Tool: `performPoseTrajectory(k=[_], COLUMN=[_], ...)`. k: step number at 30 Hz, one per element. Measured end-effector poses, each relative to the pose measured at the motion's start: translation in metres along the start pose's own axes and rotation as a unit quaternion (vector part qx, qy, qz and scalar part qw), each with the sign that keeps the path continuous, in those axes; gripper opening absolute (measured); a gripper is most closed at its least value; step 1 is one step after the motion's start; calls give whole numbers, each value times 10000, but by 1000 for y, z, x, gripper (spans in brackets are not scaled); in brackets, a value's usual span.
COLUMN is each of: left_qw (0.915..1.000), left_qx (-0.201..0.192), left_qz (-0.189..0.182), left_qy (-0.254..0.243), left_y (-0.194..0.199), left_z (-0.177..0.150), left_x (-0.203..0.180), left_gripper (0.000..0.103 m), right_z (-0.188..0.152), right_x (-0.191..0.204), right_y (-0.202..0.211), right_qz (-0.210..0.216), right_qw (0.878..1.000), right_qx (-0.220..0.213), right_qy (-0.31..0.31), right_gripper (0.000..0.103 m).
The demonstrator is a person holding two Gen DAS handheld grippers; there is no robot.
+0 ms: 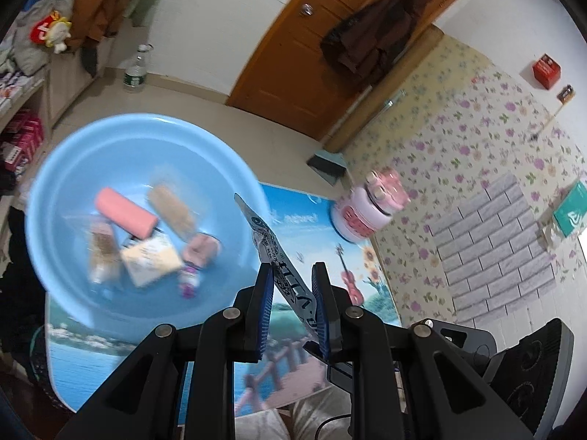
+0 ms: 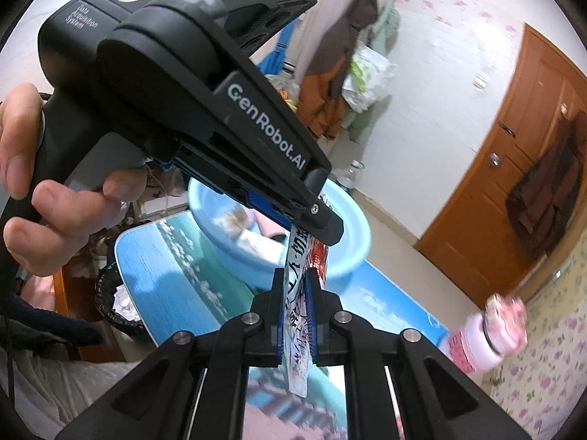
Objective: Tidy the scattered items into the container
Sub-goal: 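Carry the packet with the left gripper over the blue basin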
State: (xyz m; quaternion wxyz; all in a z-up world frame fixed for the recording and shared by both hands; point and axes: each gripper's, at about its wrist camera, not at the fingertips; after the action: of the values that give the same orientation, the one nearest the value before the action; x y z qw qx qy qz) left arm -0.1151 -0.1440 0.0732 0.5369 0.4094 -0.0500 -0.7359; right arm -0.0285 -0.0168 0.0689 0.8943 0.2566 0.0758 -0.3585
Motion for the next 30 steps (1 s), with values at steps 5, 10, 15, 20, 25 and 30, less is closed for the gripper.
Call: performPoseTrajectory(k=[5,10,15,20,25,30], left_qw=[9996,9990,9985,9980,9976,9972], left_qx=[-186,-263,-242,-227,-177,-108], left_qz=[185,352,457,554,627,692], left_qy=[62,107,193,205,231,251], left_y=[16,20,14,7,-1,-10], left_z=[15,24,29,35,36,36], left_x=[22,41,55,64,70,75], left_gripper=[20,20,20,20,20,20], right_z=[23,38,42,42,37,32], right_x=[15,26,31,28,23,15], right_y=[-25,-48,-70,-87,-98,-109], right_qz=[213,396,563,659,738,807], right_qw=[9995,9985,9975,9970,9965,9962], right_qx=[-148,-230,-194,-179,-157,-116], right_qy=[182,316,382,377,357,299], right_gripper=[10,9,9,9,10,10])
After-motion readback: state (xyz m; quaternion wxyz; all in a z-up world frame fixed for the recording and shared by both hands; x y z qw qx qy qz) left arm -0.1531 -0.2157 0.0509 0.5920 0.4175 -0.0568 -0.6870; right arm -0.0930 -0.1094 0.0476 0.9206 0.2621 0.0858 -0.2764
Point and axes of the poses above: each gripper's, at about its wrist camera, not at the fingertips, and y roughly against the way its jaws point, x to its left, z to its top, and after that the axes turned 13 degrees about -x, right-handed
